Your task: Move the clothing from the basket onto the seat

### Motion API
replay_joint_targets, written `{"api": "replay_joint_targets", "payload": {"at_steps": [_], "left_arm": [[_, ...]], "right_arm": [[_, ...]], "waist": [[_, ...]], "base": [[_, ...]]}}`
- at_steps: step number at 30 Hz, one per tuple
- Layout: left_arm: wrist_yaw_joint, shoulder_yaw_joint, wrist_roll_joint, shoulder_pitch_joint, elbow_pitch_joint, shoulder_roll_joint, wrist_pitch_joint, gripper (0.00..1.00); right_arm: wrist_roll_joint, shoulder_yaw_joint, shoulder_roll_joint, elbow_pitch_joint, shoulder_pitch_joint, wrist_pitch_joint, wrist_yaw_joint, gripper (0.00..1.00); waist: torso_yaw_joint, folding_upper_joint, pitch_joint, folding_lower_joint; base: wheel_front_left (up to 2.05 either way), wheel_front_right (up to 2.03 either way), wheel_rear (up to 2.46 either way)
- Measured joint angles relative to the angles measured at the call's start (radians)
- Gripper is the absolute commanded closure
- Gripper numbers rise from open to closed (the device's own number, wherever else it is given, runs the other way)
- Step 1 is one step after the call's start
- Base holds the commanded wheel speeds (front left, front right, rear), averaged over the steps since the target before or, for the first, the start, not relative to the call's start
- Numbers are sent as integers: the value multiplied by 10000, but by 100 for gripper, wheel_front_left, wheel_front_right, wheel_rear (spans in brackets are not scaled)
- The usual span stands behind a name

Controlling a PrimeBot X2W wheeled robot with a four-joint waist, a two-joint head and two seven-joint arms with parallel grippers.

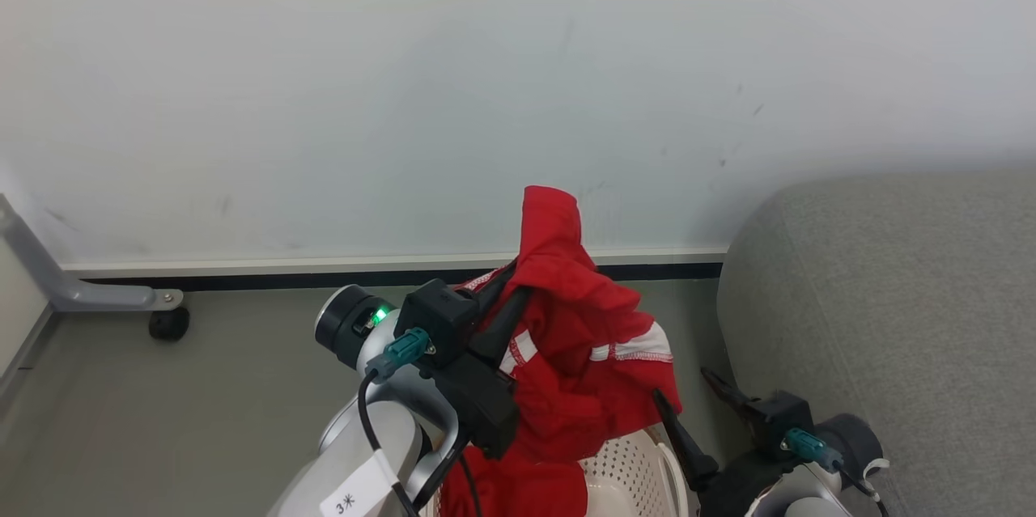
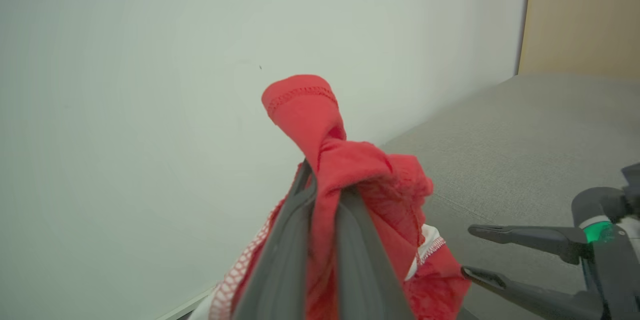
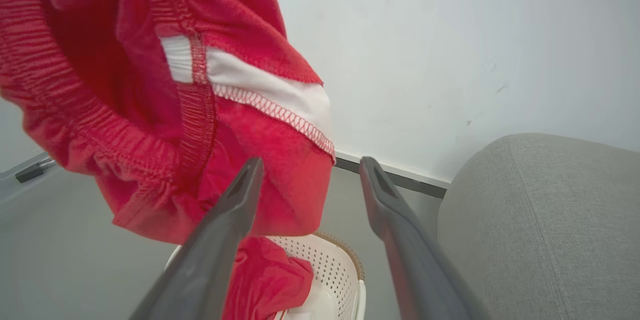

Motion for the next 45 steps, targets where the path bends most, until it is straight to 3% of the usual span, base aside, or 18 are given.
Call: {"api": "replay_joint_targets", "payload": {"at_steps": [13, 22, 24, 25, 26, 33, 34, 37, 38, 39, 45], "left_arm": [[-2, -284, -115, 1, -840, -2, 546, 100], [-2, -420, -186, 0, -1185, -6, 878, 100], [-2, -433, -286, 0, -1252, -6, 917, 100], [-2, -433, -286, 0, -1252, -6, 917, 100], [-2, -433, -362, 0, -1266, -6, 957, 100], [61, -249, -508, 114, -1335, 54, 1058, 100], [104, -215, -523, 191, -1333, 84, 1060, 95], [174, -88, -625, 433, -1331, 157, 1062, 55], [192, -40, -639, 508, -1329, 192, 1062, 6], [213, 17, -690, 578, -1323, 215, 1062, 0], [408, 307, -819, 961, -1241, 301, 988, 0]], "right_arm": [[-81, 729, 17, 1789, -1055, 0, 29, 0], [-98, 1668, 33, 2236, -2126, 0, 31, 2], [31, 1925, 40, 2360, -2214, -2, 31, 68], [31, 1925, 40, 2360, -2214, -2, 31, 92], [52, 2002, 40, 2395, -2215, 0, 31, 100], [433, 2416, 46, 2293, -2221, -2, 38, 100], [558, 2433, 44, 2238, -2221, 0, 38, 100], [773, 2460, 6, 2025, -2223, 0, 40, 100], [838, 2466, -27, 1946, -2222, 0, 40, 100], [895, 2466, -82, 1868, -2222, 0, 40, 100], [1306, 2332, -556, 1317, -2262, 0, 40, 100]], "waist": [[257, 0, 151, 0], [372, 0, 243, 1], [398, 0, 264, 1], [398, 0, 264, 1], [402, 0, 270, 1], [292, 0, 291, 0], [253, 0, 291, 0], [123, 0, 291, 0], [72, 0, 290, 1], [16, 0, 287, 1], [-365, 1, 255, 0]], "base": [[0, 0, 0], [0, 0, 0], [0, 0, 0], [0, 0, 0], [0, 0, 0], [0, 0, 0], [0, 0, 0], [0, 0, 0], [0, 0, 0], [0, 0, 0], [0, 0, 0]]}}
